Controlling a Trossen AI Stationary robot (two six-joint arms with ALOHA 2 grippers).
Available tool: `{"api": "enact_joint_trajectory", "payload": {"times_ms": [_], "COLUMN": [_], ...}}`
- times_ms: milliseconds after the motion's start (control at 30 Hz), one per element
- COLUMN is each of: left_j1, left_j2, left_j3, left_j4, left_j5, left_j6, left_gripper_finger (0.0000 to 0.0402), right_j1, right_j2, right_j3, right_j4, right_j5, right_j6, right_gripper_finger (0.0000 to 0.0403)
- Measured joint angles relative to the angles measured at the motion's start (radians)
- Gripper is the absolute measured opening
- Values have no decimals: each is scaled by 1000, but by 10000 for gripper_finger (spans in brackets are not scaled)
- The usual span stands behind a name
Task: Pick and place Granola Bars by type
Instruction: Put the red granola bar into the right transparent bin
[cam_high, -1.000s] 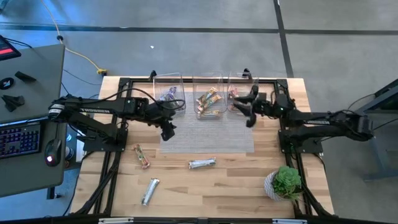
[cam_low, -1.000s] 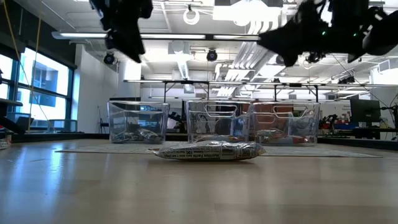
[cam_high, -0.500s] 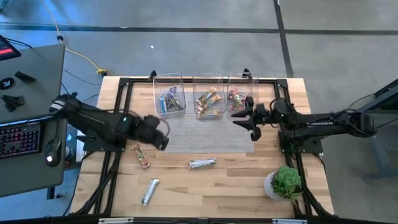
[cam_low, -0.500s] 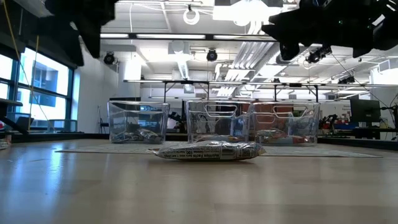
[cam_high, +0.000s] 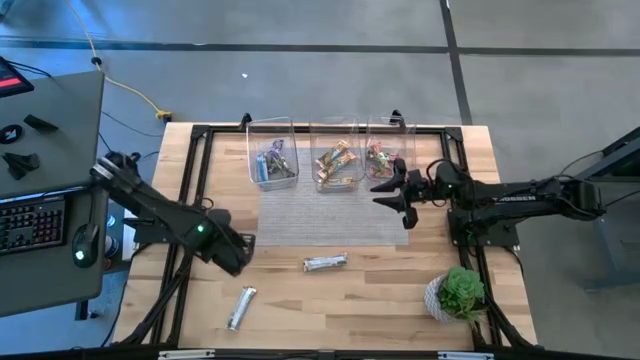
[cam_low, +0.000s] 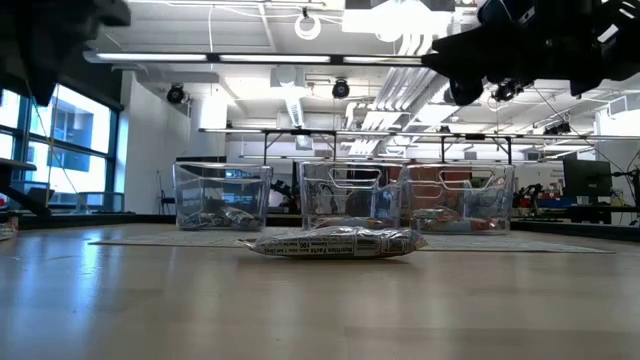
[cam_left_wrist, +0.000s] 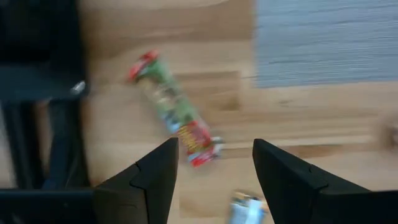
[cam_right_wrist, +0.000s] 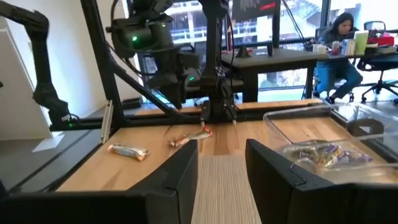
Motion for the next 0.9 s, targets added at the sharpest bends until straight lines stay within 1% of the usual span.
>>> {"api": "enact_joint_trajectory", "payload": {"times_ms": [100, 267, 367, 500, 633, 700, 833, 900], "left_j1": [-17, -15, -15, -22, -31, -28, -28, -31], "left_j2": [49, 127, 170, 210, 238, 251, 274, 287], "left_j3": [0, 0, 0, 0, 0, 0, 0, -1], "left_j4": [-1, 80, 119, 111, 85, 61, 15, 11], "left_j5": [53, 64, 92, 121, 126, 133, 135, 136], "left_j6": [-42, 26, 65, 47, 53, 34, -65, -85], "left_gripper_finger": [202, 202, 202, 202, 202, 202, 202, 202], "right_j1": [0, 0, 0, 0, 0, 0, 0, 0], "right_j2": [0, 0, 0, 3, 3, 3, 3, 3], "right_j3": [0, 0, 0, 0, 0, 0, 0, 0], "right_j4": [-23, -34, -34, -39, -40, -39, -34, -33], "right_j5": [0, 0, 0, 0, 0, 0, 0, 4], "right_j6": [0, -1, -1, -1, -1, -1, -1, -1], "right_gripper_finger": [117, 117, 117, 117, 117, 117, 117, 117]}}
